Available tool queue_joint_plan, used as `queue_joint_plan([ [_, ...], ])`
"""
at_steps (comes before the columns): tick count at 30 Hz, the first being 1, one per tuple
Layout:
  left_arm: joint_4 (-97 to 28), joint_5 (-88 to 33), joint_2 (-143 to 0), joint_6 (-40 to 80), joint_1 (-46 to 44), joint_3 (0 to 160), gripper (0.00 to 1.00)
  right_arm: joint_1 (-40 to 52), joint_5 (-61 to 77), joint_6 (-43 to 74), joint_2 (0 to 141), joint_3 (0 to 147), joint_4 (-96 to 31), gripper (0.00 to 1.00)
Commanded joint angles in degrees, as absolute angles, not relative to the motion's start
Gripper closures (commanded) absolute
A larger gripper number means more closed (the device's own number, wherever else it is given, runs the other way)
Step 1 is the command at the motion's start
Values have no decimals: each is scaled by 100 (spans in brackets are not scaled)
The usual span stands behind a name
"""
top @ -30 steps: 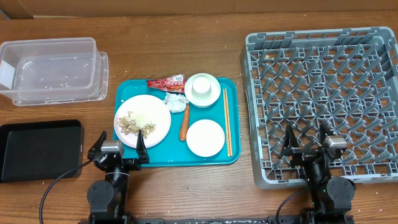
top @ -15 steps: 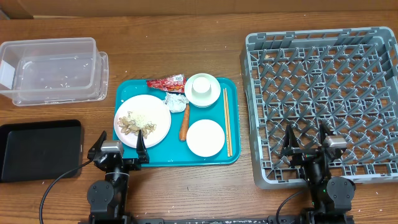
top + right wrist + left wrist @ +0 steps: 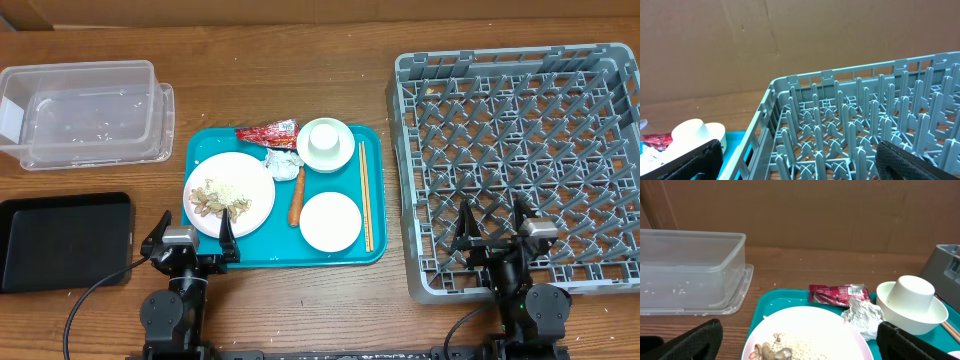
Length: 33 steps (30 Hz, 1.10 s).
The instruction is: Sort waste into correct bins and load items into the dishwasher
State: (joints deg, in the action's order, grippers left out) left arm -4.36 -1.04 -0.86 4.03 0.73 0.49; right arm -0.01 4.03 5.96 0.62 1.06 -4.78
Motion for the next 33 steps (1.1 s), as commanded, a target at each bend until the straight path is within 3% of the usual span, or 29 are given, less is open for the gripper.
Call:
queue_joint_plan([
  [1,-445,-69,-25,274,73,27,0,-34,353,596,16,47,-462,0],
  [25,-311,-156,-25,336,73,27,0,-34,353,593,16,47,-462,0],
  [29,-244,-2128,-25,2060,71,27,0,-34,353,593,16,47,-462,0],
  [33,-25,-2519,-25,2451,71,27,0,-34,353,593,16,47,-462,0],
])
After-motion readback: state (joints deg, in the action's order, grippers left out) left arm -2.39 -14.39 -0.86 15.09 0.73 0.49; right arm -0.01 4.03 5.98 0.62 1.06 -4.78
